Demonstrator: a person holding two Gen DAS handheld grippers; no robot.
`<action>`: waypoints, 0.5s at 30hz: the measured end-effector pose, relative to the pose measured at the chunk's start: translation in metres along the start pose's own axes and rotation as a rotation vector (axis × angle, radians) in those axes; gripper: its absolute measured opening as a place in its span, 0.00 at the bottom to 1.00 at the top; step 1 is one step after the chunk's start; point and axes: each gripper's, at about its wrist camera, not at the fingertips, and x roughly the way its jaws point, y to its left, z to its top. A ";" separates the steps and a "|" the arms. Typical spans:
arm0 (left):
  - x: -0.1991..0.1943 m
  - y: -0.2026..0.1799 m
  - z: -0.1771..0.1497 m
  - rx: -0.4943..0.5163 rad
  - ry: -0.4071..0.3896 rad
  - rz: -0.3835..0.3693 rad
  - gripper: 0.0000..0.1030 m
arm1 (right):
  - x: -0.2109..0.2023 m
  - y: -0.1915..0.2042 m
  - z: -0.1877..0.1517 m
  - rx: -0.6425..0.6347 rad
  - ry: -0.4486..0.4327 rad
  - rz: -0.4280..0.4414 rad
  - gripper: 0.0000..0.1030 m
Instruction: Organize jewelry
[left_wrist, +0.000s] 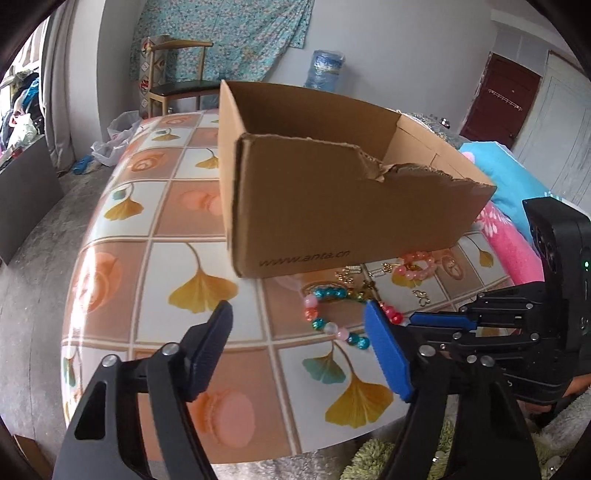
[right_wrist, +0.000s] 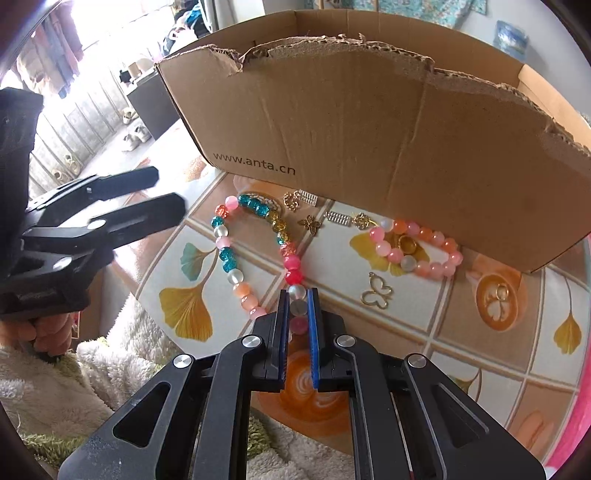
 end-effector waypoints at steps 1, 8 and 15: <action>0.006 -0.002 0.003 0.001 0.016 -0.014 0.57 | 0.000 -0.001 0.000 0.001 -0.004 0.003 0.07; 0.036 -0.009 0.006 -0.001 0.130 -0.025 0.21 | -0.008 -0.018 -0.012 0.009 -0.030 0.028 0.07; 0.042 -0.020 0.009 0.035 0.155 0.059 0.10 | -0.025 -0.033 -0.025 0.016 -0.048 0.049 0.07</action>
